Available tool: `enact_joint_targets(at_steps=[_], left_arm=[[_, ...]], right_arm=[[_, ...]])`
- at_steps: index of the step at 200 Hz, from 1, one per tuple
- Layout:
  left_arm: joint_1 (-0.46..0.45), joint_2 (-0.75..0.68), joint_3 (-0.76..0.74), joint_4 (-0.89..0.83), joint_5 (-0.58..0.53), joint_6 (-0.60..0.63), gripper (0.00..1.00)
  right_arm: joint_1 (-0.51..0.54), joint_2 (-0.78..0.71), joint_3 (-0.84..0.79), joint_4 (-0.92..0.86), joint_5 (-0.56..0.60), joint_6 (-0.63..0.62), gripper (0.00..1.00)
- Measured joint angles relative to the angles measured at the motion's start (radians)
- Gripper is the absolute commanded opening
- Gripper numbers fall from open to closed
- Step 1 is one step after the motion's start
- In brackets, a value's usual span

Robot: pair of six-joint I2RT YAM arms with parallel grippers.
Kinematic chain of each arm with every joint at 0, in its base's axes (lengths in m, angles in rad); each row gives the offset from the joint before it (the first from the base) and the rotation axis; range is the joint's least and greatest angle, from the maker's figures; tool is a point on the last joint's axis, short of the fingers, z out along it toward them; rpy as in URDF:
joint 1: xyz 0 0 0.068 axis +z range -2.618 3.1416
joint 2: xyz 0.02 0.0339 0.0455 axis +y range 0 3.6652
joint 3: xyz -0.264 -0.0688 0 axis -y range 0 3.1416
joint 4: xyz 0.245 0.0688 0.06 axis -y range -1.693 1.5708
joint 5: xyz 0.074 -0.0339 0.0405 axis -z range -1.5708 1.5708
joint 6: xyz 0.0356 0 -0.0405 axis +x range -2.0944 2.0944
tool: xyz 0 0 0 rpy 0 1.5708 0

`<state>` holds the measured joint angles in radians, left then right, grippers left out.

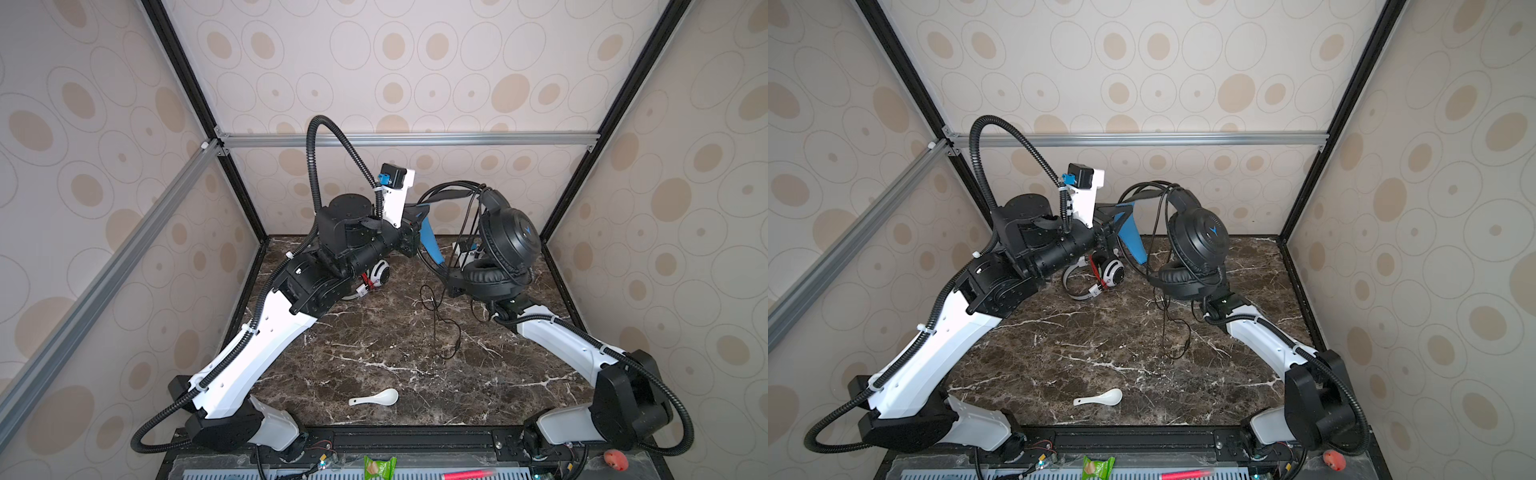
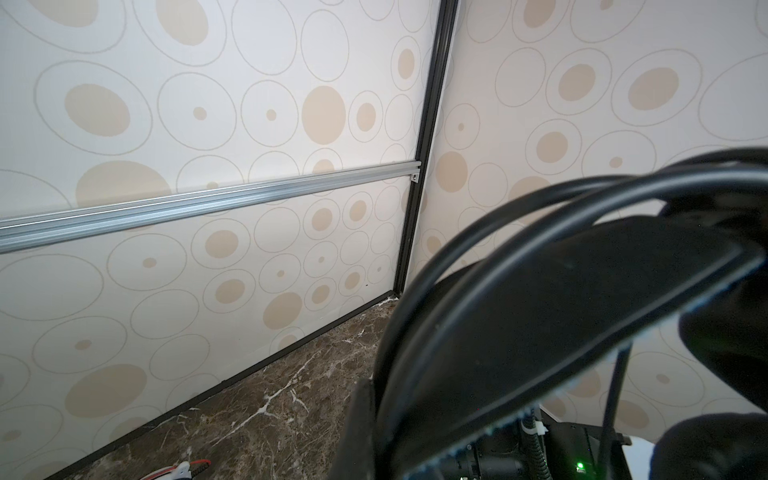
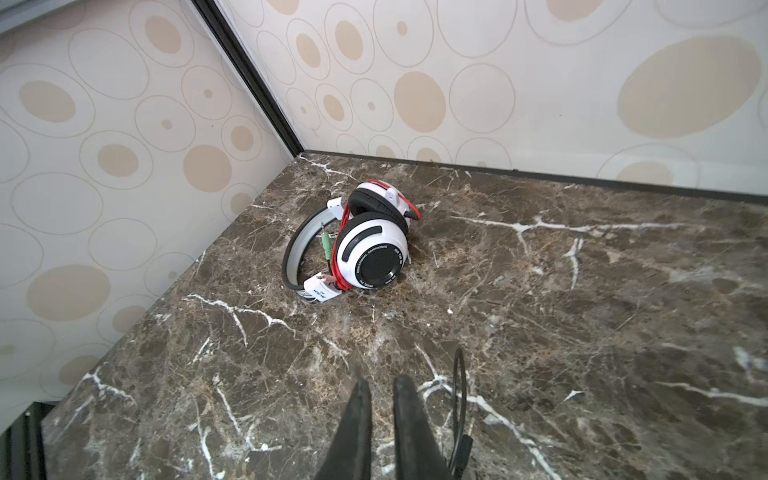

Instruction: Wrap the headphones

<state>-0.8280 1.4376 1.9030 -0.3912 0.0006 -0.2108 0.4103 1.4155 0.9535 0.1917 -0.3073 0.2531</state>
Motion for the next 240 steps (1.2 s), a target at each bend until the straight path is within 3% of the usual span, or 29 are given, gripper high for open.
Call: enact_joint_targets(at_steps=[29, 101, 179, 240], left_arm=[[0.000, 0.002, 0.000, 0.005, -0.050, -0.026, 0.00], [0.000, 0.058, 0.002, 0.054, -0.198, -0.117, 0.00], [0.009, 0.172, 0.115, 0.059, -0.320, -0.183, 0.00], [0.047, 0.209, 0.119, 0.045, -0.395, -0.212, 0.00]], right_arm=[[0.000, 0.019, -0.001, 0.016, -0.032, 0.012, 0.00], [0.008, -0.010, -0.048, -0.015, -0.055, 0.007, 0.00], [0.101, -0.146, -0.120, -0.079, -0.002, -0.001, 0.00], [0.153, -0.231, -0.155, -0.151, 0.055, -0.003, 0.00]])
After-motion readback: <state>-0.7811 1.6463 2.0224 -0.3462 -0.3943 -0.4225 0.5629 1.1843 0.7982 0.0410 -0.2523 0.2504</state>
